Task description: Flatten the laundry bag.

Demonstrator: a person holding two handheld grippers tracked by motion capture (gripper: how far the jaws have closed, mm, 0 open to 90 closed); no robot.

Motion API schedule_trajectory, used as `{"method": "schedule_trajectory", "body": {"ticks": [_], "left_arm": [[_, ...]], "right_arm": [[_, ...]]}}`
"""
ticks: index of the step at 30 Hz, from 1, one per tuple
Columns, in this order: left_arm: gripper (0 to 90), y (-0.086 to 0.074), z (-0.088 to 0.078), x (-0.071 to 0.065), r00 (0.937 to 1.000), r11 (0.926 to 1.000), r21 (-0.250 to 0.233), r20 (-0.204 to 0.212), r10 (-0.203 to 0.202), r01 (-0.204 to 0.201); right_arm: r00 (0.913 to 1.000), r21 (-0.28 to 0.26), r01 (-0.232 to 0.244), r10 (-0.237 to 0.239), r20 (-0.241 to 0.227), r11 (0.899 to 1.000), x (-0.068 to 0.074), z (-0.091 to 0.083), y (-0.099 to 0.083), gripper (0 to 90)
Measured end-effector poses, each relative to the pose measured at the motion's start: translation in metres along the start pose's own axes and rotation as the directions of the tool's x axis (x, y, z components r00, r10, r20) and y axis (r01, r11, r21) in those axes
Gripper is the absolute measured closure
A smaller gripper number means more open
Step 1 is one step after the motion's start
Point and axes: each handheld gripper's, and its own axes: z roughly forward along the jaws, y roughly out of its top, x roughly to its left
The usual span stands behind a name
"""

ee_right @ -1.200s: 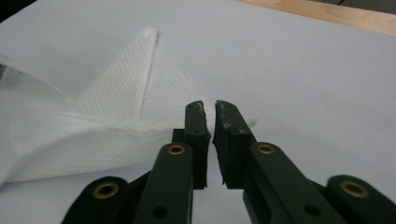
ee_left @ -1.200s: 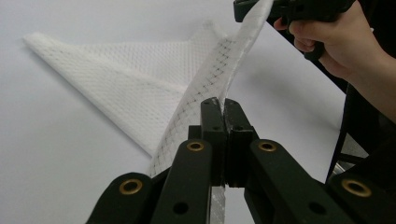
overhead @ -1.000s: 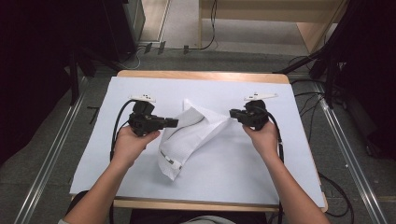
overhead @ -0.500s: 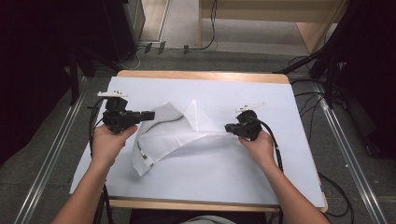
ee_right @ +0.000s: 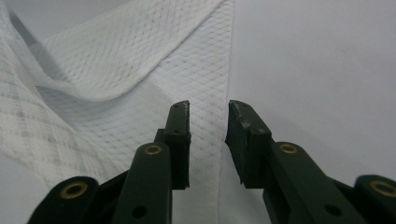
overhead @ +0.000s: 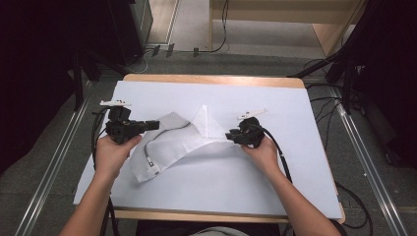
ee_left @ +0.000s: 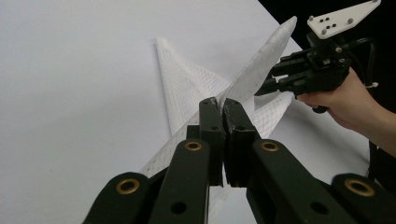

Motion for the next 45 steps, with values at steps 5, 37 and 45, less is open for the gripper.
{"method": "schedule_trajectory", "body": {"ticks": [5,37,45], "left_arm": [[88.7,-0.002,-0.001,0.003,0.9999,0.9999,0.0,-0.006,-0.015,0.015],[90.0,0.001,0.016,0.007,0.9991,0.9989,0.041,-0.035,0.023,-0.022],[67.8,0.005,0.027,0.01,0.9978,0.9963,0.075,-0.049,0.045,-0.042]], "right_arm": [[0.9996,0.018,0.023,-0.023,0.014,1.0,0.002,0.011,0.002,68.7],[0.9986,0.06,0.044,-0.045,0.028,0.997,0.008,0.013,0.003,90.0],[0.9986,0.071,0.038,-0.041,0.033,0.997,0.01,0.016,0.003,90.0]]}}
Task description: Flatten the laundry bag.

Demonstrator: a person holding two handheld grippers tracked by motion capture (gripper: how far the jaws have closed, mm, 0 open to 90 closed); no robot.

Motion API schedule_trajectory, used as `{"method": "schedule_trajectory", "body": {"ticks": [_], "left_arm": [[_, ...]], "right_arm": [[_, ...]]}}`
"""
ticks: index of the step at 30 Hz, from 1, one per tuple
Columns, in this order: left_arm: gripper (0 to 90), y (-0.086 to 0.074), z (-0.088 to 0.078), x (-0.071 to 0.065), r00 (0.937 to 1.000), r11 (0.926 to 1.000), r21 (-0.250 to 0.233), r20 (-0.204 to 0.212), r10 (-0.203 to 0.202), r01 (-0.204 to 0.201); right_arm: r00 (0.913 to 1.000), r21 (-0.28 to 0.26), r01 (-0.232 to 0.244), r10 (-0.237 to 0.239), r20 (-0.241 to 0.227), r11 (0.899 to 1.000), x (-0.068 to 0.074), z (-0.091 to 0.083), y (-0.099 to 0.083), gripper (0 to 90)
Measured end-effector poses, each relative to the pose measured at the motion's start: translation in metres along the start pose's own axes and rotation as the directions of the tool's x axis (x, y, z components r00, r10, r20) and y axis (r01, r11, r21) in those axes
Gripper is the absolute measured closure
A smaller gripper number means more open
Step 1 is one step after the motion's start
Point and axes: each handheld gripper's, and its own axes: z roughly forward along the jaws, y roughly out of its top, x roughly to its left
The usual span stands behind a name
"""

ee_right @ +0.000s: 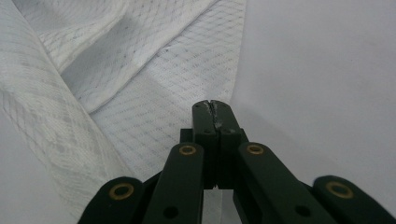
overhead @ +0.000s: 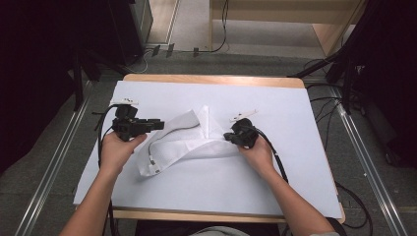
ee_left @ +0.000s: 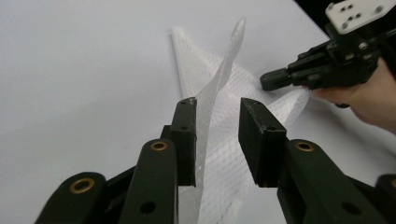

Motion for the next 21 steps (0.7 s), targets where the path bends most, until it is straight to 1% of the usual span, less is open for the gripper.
{"method": "schedule_trajectory", "body": {"ticks": [2,3,4,6,7,8,9,10,12,15,19,20,21], "left_arm": [[65.4,0.002,0.008,-0.001,0.9999,0.9997,0.021,-0.008,0.012,-0.012],[65.5,0.003,0.012,0.0,0.9997,0.9993,0.032,-0.014,0.022,-0.021],[66.2,0.004,0.016,0.0,0.9996,0.9989,0.041,-0.018,0.024,-0.023],[72.8,0.006,0.024,0.001,0.9996,0.9976,0.067,-0.02,0.021,-0.02],[78.8,0.006,0.028,0.003,0.9995,0.9969,0.077,-0.023,0.02,-0.019],[85.4,0.006,0.031,0.005,0.9999,0.9959,0.09,-0.014,0.003,-0.001],[90.0,0.006,0.032,0.006,0.9999,0.9959,0.09,-0.013,-0.006,0.008],[90.0,0.006,0.033,0.006,0.9999,0.9961,0.089,-0.012,-0.001,0.002],[90.0,0.007,0.029,0.006,0.9998,0.9977,0.068,-0.017,-0.003,0.004],[90.0,0.006,0.015,0.01,0.9997,0.9997,0.019,-0.015,-0.017,0.017],[90.0,0.004,0.0,0.015,0.9989,0.9989,-0.03,-0.026,-0.038,0.037],[90.0,0.003,-0.003,0.017,0.9986,0.9981,-0.04,-0.021,-0.048,0.047],[90.0,0.002,-0.005,0.019,0.9982,0.9975,-0.047,-0.025,-0.054,0.053]], "right_arm": [[1.0,-0.001,-0.002,0.002,-0.001,1.0,0.0,0.0,0.0,90.0],[1.0,-0.002,0.001,-0.001,-0.001,1.0,0.0,0.0,0.0,90.0],[1.0,-0.005,0.007,-0.007,-0.003,1.0,-0.001,0.0,0.0,90.0],[1.0,-0.006,0.006,-0.006,-0.002,1.0,-0.001,-0.001,0.0,90.0],[1.0,-0.006,0.006,-0.006,-0.003,1.0,-0.001,-0.001,0.0,90.0],[1.0,-0.007,0.005,-0.005,-0.005,1.0,-0.001,-0.001,0.0,90.0],[1.0,-0.007,0.004,-0.004,-0.005,1.0,-0.001,-0.001,0.0,90.0],[1.0,-0.008,0.006,-0.006,-0.005,1.0,-0.001,-0.002,0.0,90.0],[1.0,-0.006,-0.002,0.002,0.002,1.0,-0.002,-0.004,0.0,90.0],[0.9999,-0.017,-0.004,0.004,0.013,1.0,-0.006,-0.008,0.0,90.0],[0.9993,-0.035,-0.018,0.019,0.031,0.999,-0.015,-0.017,0.0,90.0],[0.9989,-0.037,-0.029,0.031,0.034,0.999,-0.017,-0.02,-0.001,90.0],[0.9985,-0.044,-0.034,0.036,0.042,0.998,-0.02,-0.022,-0.001,90.0]]}}
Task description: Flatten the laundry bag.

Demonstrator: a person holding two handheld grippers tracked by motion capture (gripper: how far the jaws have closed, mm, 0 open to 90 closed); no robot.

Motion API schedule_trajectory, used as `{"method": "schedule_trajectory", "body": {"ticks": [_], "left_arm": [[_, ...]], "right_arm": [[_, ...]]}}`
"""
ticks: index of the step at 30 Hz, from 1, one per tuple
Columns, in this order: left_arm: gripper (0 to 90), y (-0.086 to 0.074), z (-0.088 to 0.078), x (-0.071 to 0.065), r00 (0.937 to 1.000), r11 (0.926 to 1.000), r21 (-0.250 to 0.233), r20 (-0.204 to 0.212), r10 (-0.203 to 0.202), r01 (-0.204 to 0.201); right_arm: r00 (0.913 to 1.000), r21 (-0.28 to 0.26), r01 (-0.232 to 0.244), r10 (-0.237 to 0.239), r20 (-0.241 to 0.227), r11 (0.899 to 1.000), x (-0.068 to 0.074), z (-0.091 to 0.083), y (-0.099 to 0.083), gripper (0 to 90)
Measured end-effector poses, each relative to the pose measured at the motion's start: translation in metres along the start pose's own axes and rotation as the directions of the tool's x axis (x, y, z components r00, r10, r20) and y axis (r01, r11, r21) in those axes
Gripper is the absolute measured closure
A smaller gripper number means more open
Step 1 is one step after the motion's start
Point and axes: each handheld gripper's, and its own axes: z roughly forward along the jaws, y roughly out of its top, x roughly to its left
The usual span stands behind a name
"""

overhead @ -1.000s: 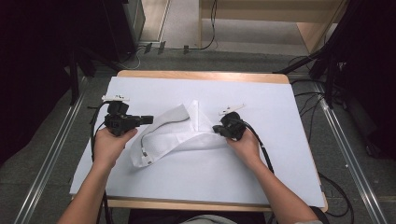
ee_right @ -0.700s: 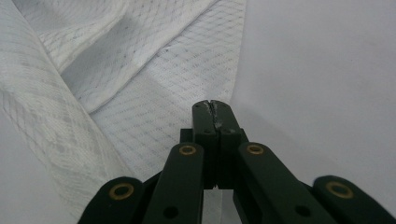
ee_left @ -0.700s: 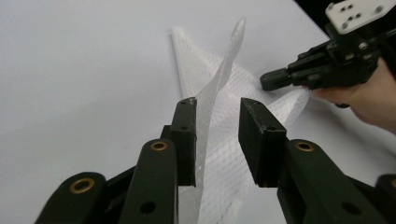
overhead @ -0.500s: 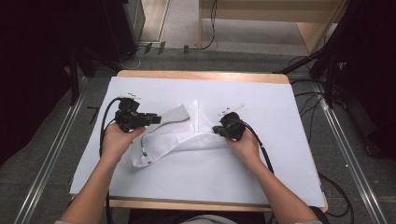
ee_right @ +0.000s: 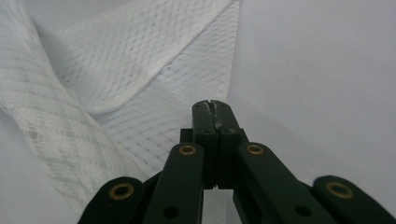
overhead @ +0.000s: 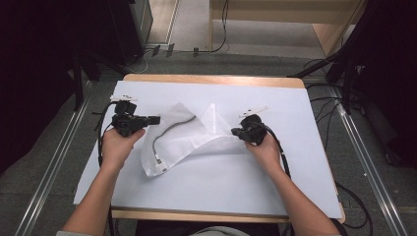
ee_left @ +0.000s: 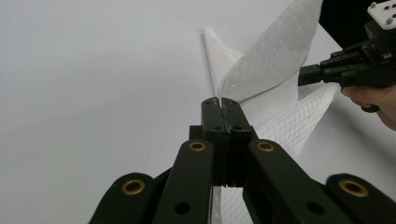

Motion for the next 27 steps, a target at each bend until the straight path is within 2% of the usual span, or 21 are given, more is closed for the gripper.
{"method": "schedule_trajectory", "body": {"ticks": [6,12,20,23,27], "left_arm": [[90.0,-0.006,-0.008,0.01,0.9993,0.9988,-0.03,-0.001,-0.038,0.038],[90.0,-0.013,-0.008,0.021,0.9971,0.996,-0.047,-0.001,-0.076,0.076],[90.0,-0.021,-0.007,0.033,0.9942,0.9937,-0.047,-0.029,-0.103,0.102],[90.0,-0.025,-0.004,0.041,0.991,0.9902,-0.045,-0.016,-0.133,0.132],[90.0,-0.029,0.0,0.048,0.9887,0.9882,-0.037,-0.017,-0.149,0.148]], "right_arm": [[0.9989,-0.038,-0.042,0.043,0.019,0.998,-0.015,-0.012,-0.002,90.0],[0.9955,-0.051,-0.083,0.085,0.042,0.995,-0.03,-0.019,-0.006,90.0],[0.986,-0.056,-0.142,0.146,0.08,0.988,-0.051,-0.022,-0.013,90.0],[0.9827,-0.06,-0.158,0.163,0.088,0.986,-0.056,-0.022,-0.015,90.0],[0.9792,-0.062,-0.174,0.18,0.094,0.983,-0.061,-0.021,-0.016,90.0]]}}
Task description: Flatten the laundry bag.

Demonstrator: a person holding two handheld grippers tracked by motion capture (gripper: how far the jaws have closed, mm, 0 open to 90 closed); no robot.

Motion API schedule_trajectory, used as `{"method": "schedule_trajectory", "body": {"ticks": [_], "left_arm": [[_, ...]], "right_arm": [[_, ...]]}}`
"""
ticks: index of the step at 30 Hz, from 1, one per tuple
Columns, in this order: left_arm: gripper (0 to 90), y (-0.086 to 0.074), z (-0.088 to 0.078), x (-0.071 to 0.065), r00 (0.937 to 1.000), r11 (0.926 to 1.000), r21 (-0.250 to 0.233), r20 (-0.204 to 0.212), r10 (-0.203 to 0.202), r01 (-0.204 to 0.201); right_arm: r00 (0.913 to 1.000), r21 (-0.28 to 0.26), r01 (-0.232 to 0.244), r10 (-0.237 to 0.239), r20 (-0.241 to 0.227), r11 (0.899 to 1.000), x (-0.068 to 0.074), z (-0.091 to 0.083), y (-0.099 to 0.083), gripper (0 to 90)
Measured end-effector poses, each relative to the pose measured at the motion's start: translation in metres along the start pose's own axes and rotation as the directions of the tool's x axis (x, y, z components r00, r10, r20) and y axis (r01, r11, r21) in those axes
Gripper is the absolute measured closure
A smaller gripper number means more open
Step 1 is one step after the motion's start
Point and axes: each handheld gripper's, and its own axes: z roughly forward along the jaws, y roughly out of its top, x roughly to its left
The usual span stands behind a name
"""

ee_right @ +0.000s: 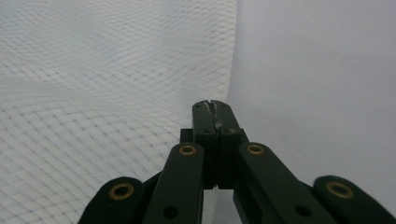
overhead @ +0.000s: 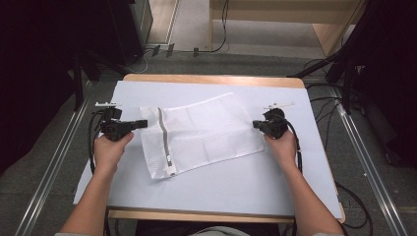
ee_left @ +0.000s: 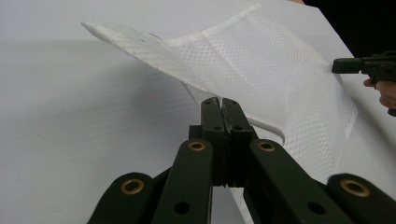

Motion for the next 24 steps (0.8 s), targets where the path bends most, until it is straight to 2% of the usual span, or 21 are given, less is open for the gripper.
{"method": "schedule_trajectory", "body": {"ticks": [2,5,7,9,11,13,18,21,24], "left_arm": [[90.0,-0.001,0.0,0.002,1.0,1.0,0.003,0.001,0.005,-0.005],[83.3,-0.003,0.001,0.004,1.0,0.9999,0.014,0.006,0.001,-0.001],[78.6,-0.003,0.0,0.005,0.9997,0.9995,0.027,-0.016,0.019,-0.019],[74.2,-0.003,-0.002,0.005,0.9987,0.999,0.019,-0.032,0.04,-0.039],[70.5,-0.003,-0.004,0.003,0.9959,0.9976,0.018,-0.06,0.068,-0.067],[65.7,-0.002,-0.007,0.002,0.9924,0.9957,0.022,-0.083,0.091,-0.09],[61.2,-0.001,-0.011,0.001,0.9936,0.9958,0.003,-0.067,0.091,-0.091],[58.9,0.001,-0.007,-0.001,0.9934,0.9949,0.018,-0.056,0.1,-0.099],[57.8,0.003,-0.001,-0.005,0.992,0.9925,0.03,-0.041,0.12,-0.118]], "right_arm": [[1.0,0.004,-0.003,0.003,0.002,1.0,-0.001,0.001,0.0,90.0],[1.0,0.011,0.003,-0.003,0.006,1.0,-0.001,0.002,-0.001,90.0],[1.0,0.007,-0.001,0.001,0.005,1.0,-0.001,0.003,-0.001,86.6],[1.0,0.0,-0.002,0.002,0.005,1.0,0.0,0.001,0.0,83.1],[0.9999,-0.016,-0.01,0.01,0.005,1.0,0.003,-0.003,0.001,80.7],[0.9999,-0.034,0.007,-0.008,-0.009,0.999,0.006,-0.008,0.003,79.4],[0.9985,-0.016,0.048,-0.048,-0.026,0.999,0.019,-0.018,0.003,78.5],[0.9977,-0.011,0.061,-0.061,-0.03,0.998,0.022,-0.025,-0.002,77.9],[0.998,-0.014,0.055,-0.055,-0.031,0.998,0.023,-0.031,-0.007,76.5]]}}
